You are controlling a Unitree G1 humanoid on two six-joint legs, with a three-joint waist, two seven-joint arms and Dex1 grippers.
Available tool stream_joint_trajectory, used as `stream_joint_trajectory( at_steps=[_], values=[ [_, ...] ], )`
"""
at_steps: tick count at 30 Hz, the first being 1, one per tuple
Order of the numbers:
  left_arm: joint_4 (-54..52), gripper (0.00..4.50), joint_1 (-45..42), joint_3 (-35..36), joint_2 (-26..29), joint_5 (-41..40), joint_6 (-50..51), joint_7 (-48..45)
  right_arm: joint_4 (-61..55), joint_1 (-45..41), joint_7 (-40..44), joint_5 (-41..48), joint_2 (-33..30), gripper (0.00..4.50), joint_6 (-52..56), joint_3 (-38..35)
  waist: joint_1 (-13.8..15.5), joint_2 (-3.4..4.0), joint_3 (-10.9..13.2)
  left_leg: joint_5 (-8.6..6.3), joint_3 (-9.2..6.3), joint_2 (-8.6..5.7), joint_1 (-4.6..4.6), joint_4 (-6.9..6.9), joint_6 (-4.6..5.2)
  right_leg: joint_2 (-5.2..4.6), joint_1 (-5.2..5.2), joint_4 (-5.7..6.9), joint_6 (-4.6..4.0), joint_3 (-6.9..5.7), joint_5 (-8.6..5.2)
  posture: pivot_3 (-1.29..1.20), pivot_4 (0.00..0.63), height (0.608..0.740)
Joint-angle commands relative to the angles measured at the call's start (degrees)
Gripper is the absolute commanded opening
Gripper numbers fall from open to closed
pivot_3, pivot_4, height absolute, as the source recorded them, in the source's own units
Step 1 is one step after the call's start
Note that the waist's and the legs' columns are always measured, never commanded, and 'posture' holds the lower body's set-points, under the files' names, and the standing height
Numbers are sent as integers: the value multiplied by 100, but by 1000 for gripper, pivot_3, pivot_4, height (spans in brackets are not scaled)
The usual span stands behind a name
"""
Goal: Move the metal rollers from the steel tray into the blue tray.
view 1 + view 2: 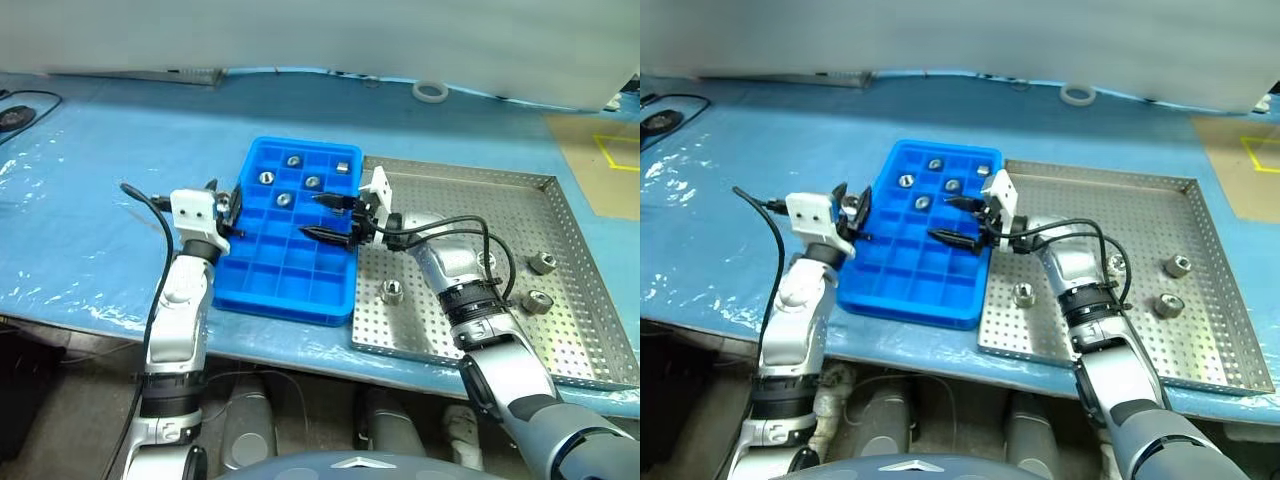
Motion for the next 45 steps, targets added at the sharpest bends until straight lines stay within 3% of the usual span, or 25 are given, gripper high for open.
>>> stream_joint_trajectory(
  at_steps=[1, 16, 24, 28, 36, 45],
  values=[
    [-235, 1682, 43, -26, 147, -86, 140, -43, -138, -66, 70, 17, 53, 4500, -148, -81, -10, 0, 0, 5, -5, 6, 1, -6, -9, 4, -1, 2, 0, 1, 0, 137, 150, 740],
    [1028, 1682, -915, -185, 591, -187, 172, -413, -493, 299, -158, -27, 80, 4500, -119, -110, -51, 0, 0, 23, -13, 20, 12, -32, -37, 35, -6, 4, 0, 5, 0, 57, 150, 740],
    [1520, 4359, -1234, -218, 596, -154, 334, -319, -961, 635, -449, 9, -84, 4500, 37, -259, -89, 0, 0, 24, -12, 22, 15, -33, -39, 40, -6, 4, 0, 22, 0, -20, 150, 740],
    [1764, 4487, -1532, -148, 669, -383, 221, -578, -1155, 771, -671, 49, -304, 4500, 78, -494, -95, 0, 0, 27, -10, 21, 22, -32, -43, 47, -4, 10, 0, 32, 0, -73, 150, 740],
    [2355, 4487, -2311, -385, 660, -1288, -21, -2409, -1740, 1139, -1137, 248, -853, 4500, 321, -1232, -165, 0, -1, 28, 4, 15, 39, -31, -43, 52, -4, 25, 0, 51, 0, -233, 150, 740],
    [3382, 4487, -3188, -1494, 777, -1506, 297, -5286, -3258, 2527, -1840, 448, -1558, 4500, 864, -2094, -536, 0, -1, 27, 28, 15, 58, -37, -41, 63, -4, 21, 2, 66, -1, -422, 150, 740]
  ],
)
